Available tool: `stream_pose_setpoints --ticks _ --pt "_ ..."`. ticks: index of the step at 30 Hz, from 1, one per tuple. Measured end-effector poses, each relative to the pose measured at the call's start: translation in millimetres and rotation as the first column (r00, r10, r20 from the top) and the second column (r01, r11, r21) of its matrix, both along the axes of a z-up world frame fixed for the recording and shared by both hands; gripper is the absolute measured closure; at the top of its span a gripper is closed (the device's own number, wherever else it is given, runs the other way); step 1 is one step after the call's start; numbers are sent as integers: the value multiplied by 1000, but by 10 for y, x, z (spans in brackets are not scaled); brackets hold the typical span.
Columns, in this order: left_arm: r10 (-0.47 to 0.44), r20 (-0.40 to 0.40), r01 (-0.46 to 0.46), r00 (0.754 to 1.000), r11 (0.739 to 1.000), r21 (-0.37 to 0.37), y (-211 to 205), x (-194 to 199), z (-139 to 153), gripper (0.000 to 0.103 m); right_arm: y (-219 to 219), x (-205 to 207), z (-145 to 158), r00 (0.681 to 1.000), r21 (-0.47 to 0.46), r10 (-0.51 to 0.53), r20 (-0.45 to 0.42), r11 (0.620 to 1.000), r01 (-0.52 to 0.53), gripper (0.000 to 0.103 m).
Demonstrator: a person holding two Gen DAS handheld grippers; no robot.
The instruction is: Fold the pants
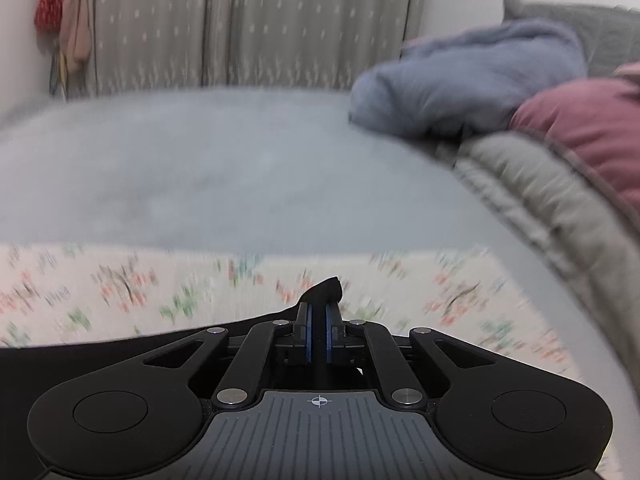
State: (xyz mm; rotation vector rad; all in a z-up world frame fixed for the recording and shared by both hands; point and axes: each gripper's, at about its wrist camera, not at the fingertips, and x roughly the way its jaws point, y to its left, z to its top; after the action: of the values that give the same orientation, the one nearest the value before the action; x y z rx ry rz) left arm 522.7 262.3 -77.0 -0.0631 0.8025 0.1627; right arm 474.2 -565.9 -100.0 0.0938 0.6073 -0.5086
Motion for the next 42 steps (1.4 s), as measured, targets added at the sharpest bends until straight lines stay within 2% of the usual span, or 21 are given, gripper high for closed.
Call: stream_pose_setpoints --ticks 1,5,7,11,14,18,21,27,32,34,35,36,37,38,40,42 --pt "-4 24 4 1000 1000 -29 25 -97 95 83 1 -121 130 1000 -2 4 23 1000 -4 98" --pt "-30 149 40 988 997 -63 92 -625 473 84 8 -678 540 997 -18 24 80 1000 -23 98" --pt "-16 207 40 978 993 -113 163 -938 621 84 22 -1024 711 993 -27 28 115 999 -25 98" --pt "-3 278 54 961 983 -175 238 -1574 724 85 89 -1954 941 979 -9 15 203 1000 -14 98" --pt "-22 293 71 956 985 -156 290 -2004 708 85 196 -2650 954 976 1 7 219 1000 -7 98" --pt "-38 237 66 971 992 -111 307 -2251 523 85 382 -3441 747 980 32 -25 195 999 19 98" --pt "-53 184 65 982 996 -60 253 -2281 331 84 510 -3860 420 991 72 -45 126 997 36 98" --pt "-66 72 66 995 998 -3 258 -2392 64 78 693 -4343 -206 998 66 -19 -51 998 23 98" --pt "-51 75 53 996 998 -27 423 -2641 13 76 802 -4543 -258 996 62 39 -77 997 -34 98" --pt "-44 73 46 996 999 -21 420 -2719 3 71 846 -4590 -282 992 57 64 -105 997 -58 97" --pt "-38 65 39 997 999 -14 413 -2745 -1 59 849 -4609 -316 989 66 77 -126 995 -69 97" --pt "-28 51 29 998 1000 -2 419 -2761 -1 51 849 -4617 -344 986 72 80 -145 995 -70 94" --pt "-17 39 17 999 1000 7 429 -2789 3 49 847 -4655 -372 984 79 76 -163 995 -64 92" --pt "-9 34 9 999 1000 -2 452 -2819 20 48 838 -4722 -384 984 82 70 -167 995 -57 81" --pt "19 30 -17 999 997 -80 535 -2920 73 46 779 -4819 -326 990 106 35 -135 994 -21 67" --pt "58 11 -55 998 981 -187 633 -3009 106 44 665 -4949 -220 997 168 -35 -64 985 45 53"
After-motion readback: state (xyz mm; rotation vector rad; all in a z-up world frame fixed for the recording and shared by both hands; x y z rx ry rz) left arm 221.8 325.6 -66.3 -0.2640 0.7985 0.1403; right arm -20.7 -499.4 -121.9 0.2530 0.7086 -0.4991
